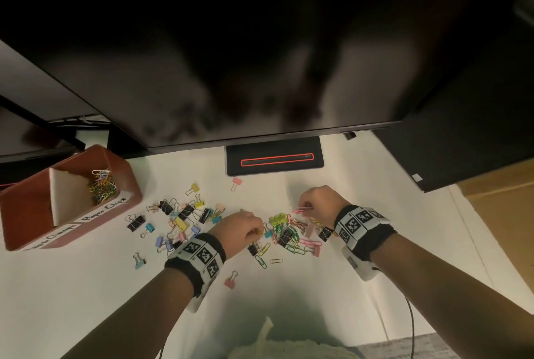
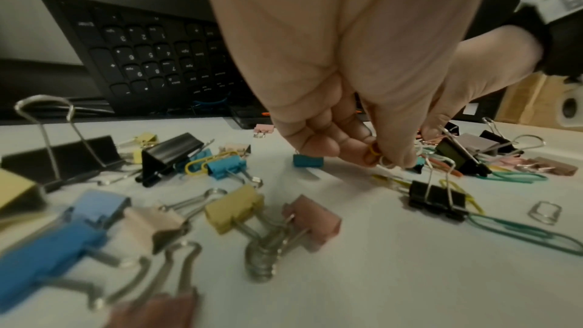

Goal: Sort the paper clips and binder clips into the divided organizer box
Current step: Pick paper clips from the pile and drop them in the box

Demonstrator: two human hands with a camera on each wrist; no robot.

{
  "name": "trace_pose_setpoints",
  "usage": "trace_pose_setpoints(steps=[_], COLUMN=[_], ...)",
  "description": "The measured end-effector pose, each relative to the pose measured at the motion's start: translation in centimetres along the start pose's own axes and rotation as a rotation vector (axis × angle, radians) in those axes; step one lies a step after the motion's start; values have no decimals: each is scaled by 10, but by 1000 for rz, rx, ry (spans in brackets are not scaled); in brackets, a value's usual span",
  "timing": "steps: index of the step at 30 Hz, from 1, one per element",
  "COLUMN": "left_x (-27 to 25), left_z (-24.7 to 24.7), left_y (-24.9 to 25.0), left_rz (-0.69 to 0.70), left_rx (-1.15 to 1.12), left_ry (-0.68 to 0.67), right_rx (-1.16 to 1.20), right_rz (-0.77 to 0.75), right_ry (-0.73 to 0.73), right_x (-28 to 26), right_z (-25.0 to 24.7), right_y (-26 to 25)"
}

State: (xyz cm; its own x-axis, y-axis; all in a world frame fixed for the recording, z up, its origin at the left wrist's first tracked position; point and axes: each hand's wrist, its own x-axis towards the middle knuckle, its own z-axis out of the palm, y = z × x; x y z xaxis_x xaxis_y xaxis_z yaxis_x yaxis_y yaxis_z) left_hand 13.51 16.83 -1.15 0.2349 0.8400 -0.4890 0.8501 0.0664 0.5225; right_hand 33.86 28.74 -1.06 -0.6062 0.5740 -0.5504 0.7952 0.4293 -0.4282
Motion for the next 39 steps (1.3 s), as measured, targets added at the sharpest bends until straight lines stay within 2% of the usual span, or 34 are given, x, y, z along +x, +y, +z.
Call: trace_pose_setpoints(steps=[4,10,18,24,26,29,33,36,39], left_x=[0,-3,-7,-9,-15,-32,-72,-107,-135], left_z=[-2,-7,2,8,4,-18,-62,-98,-125], left_y=[0,-11,-10,-10,-10,-15,-46,-95,-145], left_rz=[29,16,-19,8,-14,-48,-118,-269,-434], left_rx=[67,90,106,281,181,-61,-223,-265,-289], left_ry=[-95,-160,-70,-38,24,205,469,632,688], right_rx=[9,41,29,18,24,10,17,33,54], right_rz=[-35,-104,-141,-162,-176,-193,-251,-332,-383], right_ry=[33,67,41,67,81,118,185,219,225], right_x=[-5,-16,-24,-29,-30,-27,-13,10,39], right_z=[-4,-11,-6,1,0,-4,-15,-23,-26], right_y=[-2,-11,-26,-40,-47,-64,-111,-166,-233])
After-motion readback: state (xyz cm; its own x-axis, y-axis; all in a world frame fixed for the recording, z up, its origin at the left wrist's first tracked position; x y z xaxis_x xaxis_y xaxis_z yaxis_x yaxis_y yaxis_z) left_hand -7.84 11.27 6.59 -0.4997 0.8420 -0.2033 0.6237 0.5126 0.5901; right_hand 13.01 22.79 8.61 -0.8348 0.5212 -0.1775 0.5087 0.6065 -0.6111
